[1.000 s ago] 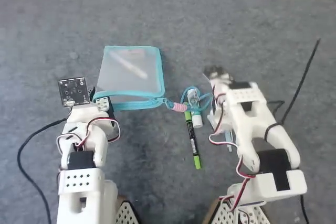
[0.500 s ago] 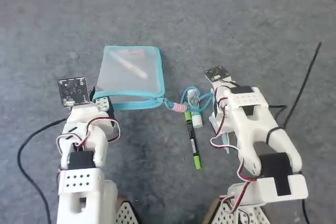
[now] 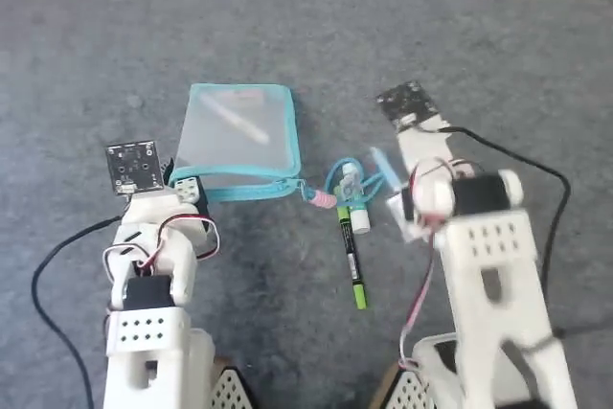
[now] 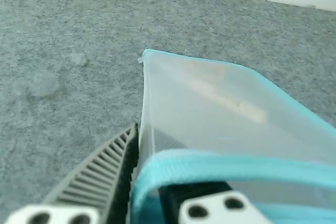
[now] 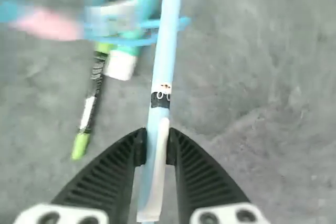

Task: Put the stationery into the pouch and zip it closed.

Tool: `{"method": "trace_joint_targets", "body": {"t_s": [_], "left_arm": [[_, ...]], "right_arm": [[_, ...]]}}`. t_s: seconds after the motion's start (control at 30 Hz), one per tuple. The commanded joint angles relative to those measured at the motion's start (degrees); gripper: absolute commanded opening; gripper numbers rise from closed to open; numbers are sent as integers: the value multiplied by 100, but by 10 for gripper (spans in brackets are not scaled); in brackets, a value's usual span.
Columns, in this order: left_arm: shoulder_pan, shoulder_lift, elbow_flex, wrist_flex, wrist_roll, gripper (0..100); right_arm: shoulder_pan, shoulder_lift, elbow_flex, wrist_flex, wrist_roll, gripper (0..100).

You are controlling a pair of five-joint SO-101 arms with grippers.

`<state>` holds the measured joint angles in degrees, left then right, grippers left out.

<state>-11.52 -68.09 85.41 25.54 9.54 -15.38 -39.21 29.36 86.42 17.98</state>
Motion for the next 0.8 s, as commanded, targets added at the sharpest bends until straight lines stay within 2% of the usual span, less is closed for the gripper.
{"method": "trace_joint_targets", "body": {"t_s": [0.0,0.2,0.47,0.63,0.77], "left_arm": [[0,44,-31,-237,-35,12],[0,44,-31,-229,-35,12],[0,44,-31,-229,-35,12],[9,44,-31,-237,-35,12],[167,44,-31,-211,-44,12]], "right_arm": [[-453,-523,-888,681,70,6],[-1007,-523,-1952,1147,62,6],[-2457,-523,-2189,1596,114,6],[-2791,-400,-2189,1569,202,6],[-2809,268,-2207,1349,185,6]]}}
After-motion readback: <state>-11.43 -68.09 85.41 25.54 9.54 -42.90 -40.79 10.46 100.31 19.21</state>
